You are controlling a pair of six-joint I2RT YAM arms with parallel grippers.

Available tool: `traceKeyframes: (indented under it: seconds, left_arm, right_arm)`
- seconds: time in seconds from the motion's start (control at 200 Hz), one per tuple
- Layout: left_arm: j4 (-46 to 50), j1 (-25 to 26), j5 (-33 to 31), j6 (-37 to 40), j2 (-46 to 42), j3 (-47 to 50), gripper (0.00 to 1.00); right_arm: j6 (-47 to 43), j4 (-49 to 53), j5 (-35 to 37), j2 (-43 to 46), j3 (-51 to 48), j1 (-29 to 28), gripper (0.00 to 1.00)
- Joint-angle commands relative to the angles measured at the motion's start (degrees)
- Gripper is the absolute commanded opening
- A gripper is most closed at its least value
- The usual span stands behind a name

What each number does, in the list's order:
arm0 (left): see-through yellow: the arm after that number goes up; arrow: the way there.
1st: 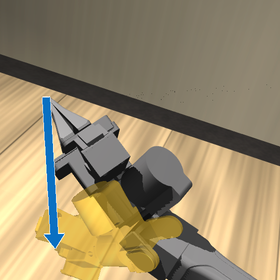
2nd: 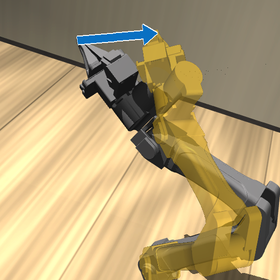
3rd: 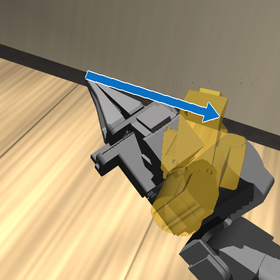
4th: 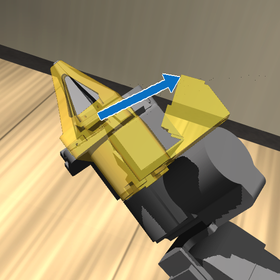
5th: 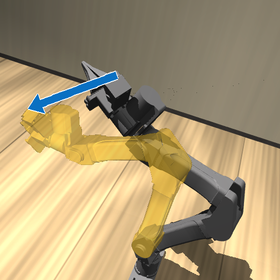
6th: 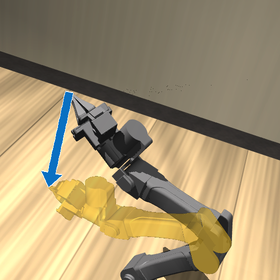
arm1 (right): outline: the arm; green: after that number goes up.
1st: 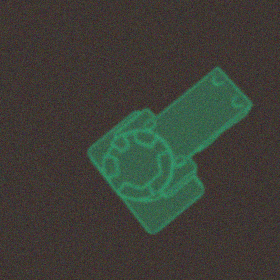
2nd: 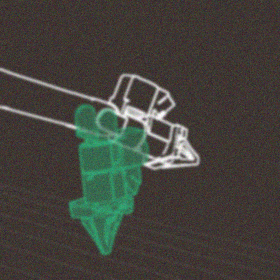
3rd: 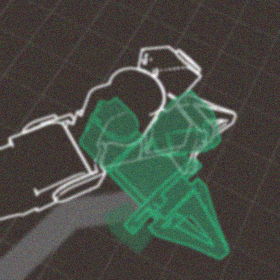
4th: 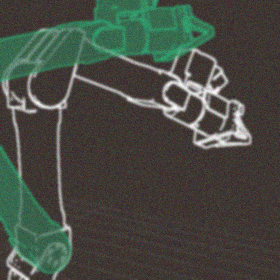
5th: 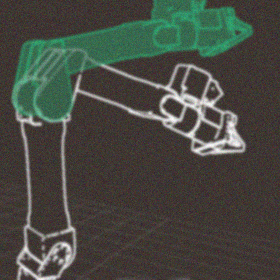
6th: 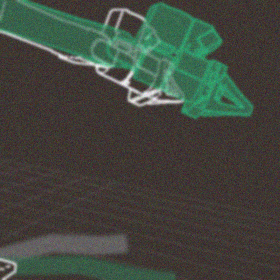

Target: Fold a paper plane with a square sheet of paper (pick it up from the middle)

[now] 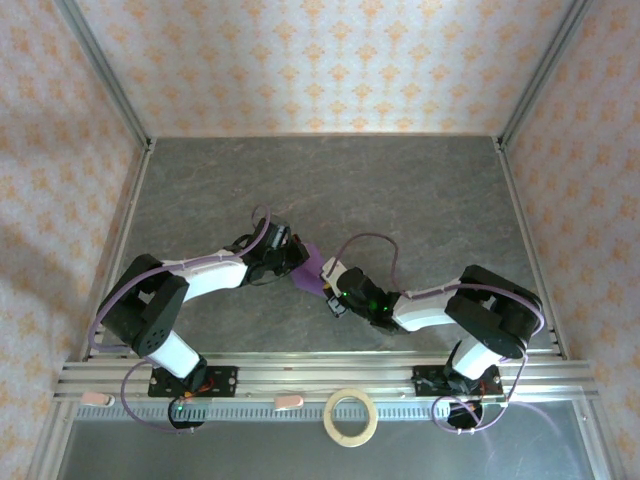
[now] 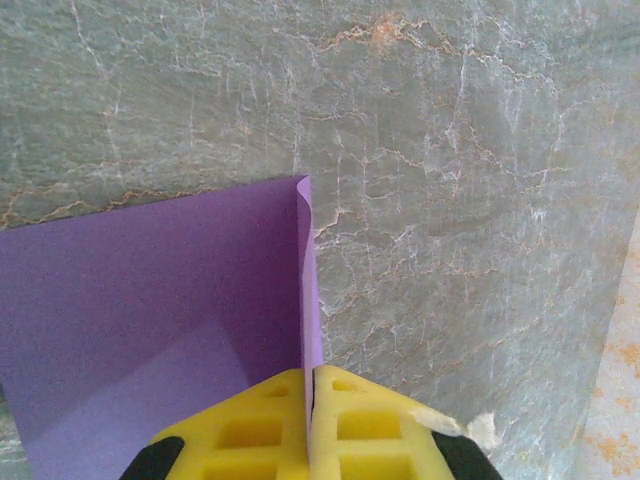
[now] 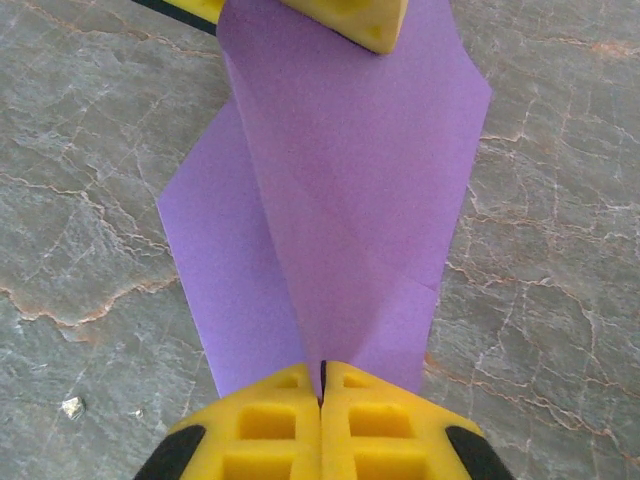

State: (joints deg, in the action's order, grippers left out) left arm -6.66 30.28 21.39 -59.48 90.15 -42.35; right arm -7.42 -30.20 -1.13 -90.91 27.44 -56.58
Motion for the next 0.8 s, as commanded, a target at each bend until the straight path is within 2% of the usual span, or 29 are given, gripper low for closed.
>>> traceKeyframes:
  seconds: [0.0,0.155,0.305,0.365,0.46,0.541,0.646,0.796]
  left_arm:
    - [0.99,-0.06,-1.97,1.12,-0.33,-0.58,0.00]
    - [1.05,-0.01,-2.14,1.07,-0.15,-0.85,0.04]
    - [1.29,-0.06,-2.42,1.09,-0.32,-0.92,0.17]
    - [1.69,-0.06,-2.87,1.30,-0.57,-1.03,0.28]
    - [2.63,-0.13,-3.56,1.72,-0.93,-1.37,0.34]
    - [3.58,-0.09,-4.34,1.92,-1.33,-1.60,0.45]
    - [4.89,-0.12,-6.15,2.02,-2.51,-1.55,0.55]
    - [6.67,-0.43,-9.17,2.69,-5.66,-0.94,0.61]
  right_arm:
    - [1.26,-0.27,-0.28,1.42,0.20,0.28,0.00]
    - [2.20,-0.92,-1.09,1.74,-0.42,0.48,0.00]
    - [3.15,-1.41,-2.30,1.91,-0.63,0.84,0.00]
    - [3.63,-1.84,-2.57,1.99,-0.85,0.95,0.00]
    - [4.49,-2.59,-3.43,2.15,-1.36,1.29,0.00]
    - [4.86,-2.59,-4.12,2.03,-1.25,1.38,0.00]
    - [5.29,-2.17,-4.84,1.35,-0.91,1.66,0.00]
    - [6.24,-2.02,-5.74,0.30,-0.30,1.84,0.00]
